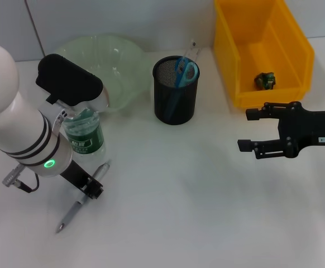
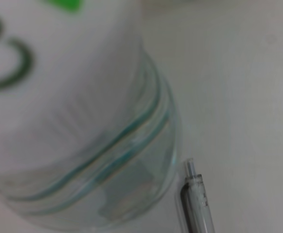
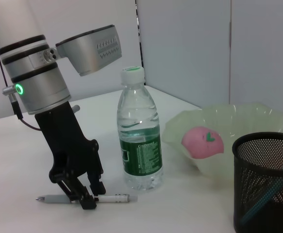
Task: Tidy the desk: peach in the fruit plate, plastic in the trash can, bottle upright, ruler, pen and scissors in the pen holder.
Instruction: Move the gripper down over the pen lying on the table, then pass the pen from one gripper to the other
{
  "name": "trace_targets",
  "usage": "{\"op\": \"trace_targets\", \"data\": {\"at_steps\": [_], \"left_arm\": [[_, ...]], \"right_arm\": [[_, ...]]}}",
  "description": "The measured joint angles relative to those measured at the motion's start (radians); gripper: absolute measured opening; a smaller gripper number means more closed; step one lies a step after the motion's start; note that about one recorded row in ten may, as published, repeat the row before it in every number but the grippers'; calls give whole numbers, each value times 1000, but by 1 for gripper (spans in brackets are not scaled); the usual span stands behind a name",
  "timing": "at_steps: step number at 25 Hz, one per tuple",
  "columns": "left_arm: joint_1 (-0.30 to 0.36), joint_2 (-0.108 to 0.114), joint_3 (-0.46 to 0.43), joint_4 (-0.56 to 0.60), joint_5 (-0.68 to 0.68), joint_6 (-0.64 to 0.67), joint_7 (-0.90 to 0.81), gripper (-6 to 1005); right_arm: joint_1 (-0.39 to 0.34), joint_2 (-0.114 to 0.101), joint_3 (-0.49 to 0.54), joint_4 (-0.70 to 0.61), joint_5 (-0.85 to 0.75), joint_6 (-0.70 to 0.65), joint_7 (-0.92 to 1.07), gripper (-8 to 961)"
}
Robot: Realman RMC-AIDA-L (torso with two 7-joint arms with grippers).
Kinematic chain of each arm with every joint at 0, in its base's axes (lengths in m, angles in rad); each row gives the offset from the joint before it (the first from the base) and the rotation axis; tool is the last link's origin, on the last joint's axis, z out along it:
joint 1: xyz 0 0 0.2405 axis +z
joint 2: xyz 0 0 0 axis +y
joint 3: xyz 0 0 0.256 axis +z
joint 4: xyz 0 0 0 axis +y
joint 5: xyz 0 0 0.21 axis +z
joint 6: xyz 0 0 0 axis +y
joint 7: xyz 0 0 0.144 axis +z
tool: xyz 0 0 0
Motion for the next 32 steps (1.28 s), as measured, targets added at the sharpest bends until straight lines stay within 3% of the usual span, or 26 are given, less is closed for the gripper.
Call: {"op": "trace_targets", "data": {"at_steps": [6,9,21,24,29,32], "left_arm": [[-1,0,-4,-3,-2,0,6,188],[-11,2,-47,-28,-34,1,52,166],[-11,2,-47,12,-55,9,54,144],[16,4,-47,115,-90,34,56,145],[56,4,-50,235,-100,30,55,146],[87,4,-40,330,-105,-12,56,147]], "right_arm": [[0,0,0,0,0,-1,-1,816],[-3,0,0,0,1,-2,-1,816],[-12,0,0,-4,13,-1,0,817],[-14,-2,17,-5,16,0,1,817],[-24,-7,128,-6,55,37,-1,817],[-30,-6,131,-6,73,59,-1,817]]}}
